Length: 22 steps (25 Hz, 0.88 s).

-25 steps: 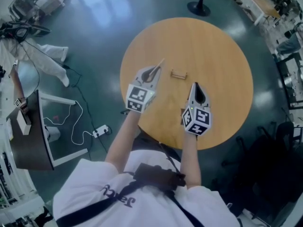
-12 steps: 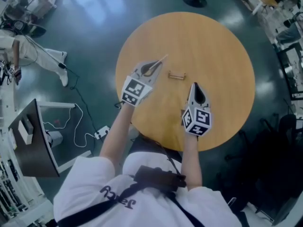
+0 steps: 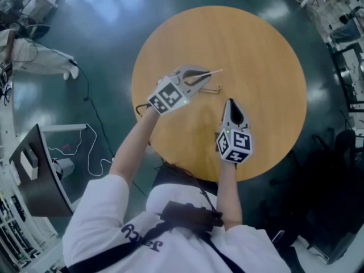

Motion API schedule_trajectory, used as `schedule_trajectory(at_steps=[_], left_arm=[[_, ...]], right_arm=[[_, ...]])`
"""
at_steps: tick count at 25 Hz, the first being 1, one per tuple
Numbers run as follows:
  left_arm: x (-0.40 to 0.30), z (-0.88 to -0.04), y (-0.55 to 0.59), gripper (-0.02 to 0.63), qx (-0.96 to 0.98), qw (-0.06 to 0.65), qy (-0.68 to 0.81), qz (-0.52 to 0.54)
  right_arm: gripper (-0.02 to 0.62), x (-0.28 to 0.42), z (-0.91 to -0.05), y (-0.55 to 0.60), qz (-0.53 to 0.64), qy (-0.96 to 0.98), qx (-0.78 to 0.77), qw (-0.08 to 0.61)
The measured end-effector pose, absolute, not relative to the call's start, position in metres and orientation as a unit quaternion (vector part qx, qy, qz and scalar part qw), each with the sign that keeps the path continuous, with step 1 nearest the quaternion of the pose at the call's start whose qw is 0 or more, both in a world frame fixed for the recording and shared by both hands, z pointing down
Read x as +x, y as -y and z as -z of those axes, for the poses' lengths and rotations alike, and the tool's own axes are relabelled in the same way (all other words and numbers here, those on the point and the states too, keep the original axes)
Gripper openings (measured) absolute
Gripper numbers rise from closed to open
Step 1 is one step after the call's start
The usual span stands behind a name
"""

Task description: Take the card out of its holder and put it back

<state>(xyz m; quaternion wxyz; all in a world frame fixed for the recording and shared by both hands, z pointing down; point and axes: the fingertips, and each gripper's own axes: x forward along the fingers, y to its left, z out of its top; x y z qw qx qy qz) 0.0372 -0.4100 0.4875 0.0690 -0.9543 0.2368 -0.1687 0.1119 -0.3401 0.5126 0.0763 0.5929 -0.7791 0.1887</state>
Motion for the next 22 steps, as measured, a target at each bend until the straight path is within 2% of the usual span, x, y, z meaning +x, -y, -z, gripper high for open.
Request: schedule_trajectory(at_steps=[7, 22], left_arm=[[0.047, -0.502, 0.418, 0.026, -0.970, 0.068, -0.166, 0.165], [0.067, -0.523, 0.411, 0.028, -0.994, 0.015, -0.042, 0.099]], right_arm=[[0.006, 0.118, -0.528, 0.336, -0.205, 0.769, 0.598, 0.091], [0.006, 0.127, -0.563, 0.324, -0.243, 0.746, 0.609, 0.118]])
